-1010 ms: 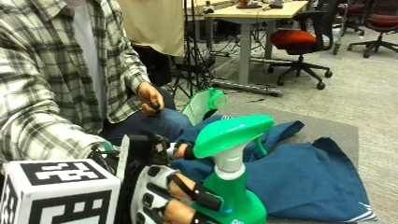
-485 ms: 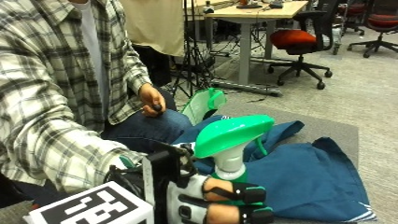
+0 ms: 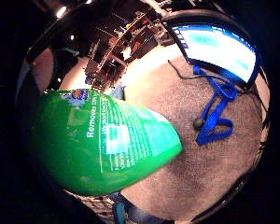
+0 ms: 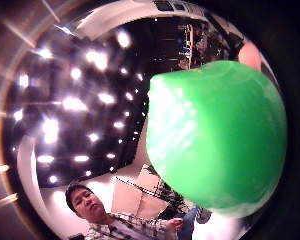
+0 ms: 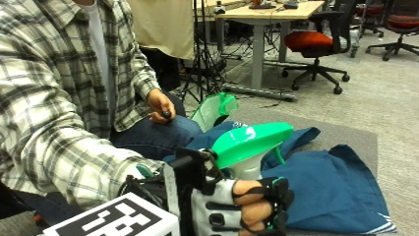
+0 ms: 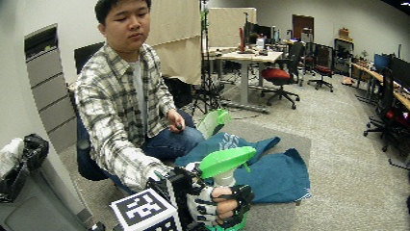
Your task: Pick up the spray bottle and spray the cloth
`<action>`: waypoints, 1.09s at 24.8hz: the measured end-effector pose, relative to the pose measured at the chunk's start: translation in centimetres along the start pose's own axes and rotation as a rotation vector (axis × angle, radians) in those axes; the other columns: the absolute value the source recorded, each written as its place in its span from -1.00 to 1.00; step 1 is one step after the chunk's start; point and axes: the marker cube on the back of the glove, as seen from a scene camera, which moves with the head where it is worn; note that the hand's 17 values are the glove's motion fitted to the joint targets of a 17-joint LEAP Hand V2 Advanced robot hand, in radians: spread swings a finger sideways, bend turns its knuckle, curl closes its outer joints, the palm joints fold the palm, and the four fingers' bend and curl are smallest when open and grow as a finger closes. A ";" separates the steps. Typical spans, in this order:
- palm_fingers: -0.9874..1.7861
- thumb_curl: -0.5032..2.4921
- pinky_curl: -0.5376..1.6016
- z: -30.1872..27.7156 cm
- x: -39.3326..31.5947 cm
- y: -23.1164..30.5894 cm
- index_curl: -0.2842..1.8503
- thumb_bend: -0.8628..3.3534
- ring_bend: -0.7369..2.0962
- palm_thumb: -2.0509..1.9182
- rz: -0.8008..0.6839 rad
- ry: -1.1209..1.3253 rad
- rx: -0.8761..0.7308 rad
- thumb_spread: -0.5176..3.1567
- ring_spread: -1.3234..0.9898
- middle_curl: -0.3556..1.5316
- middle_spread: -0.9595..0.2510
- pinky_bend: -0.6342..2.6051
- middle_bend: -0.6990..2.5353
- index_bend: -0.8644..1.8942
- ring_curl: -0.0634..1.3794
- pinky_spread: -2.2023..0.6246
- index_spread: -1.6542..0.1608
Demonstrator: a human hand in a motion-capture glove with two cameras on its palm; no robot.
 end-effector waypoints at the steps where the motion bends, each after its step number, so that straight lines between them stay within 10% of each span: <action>1: 0.42 -0.27 -0.28 0.0 0.0 -0.1 -0.41 -0.60 -0.19 0.52 -0.003 -0.001 0.000 -0.26 0.03 -0.22 0.41 -0.43 -0.39 -0.28 -0.43 0.62 0.51; 27: 0.68 -0.17 -0.21 1.1 -1.3 -1.6 -0.25 -0.60 -0.13 0.57 0.066 0.054 0.039 -0.64 -0.06 -0.09 0.30 -0.43 -0.26 -0.07 -0.28 0.46 0.51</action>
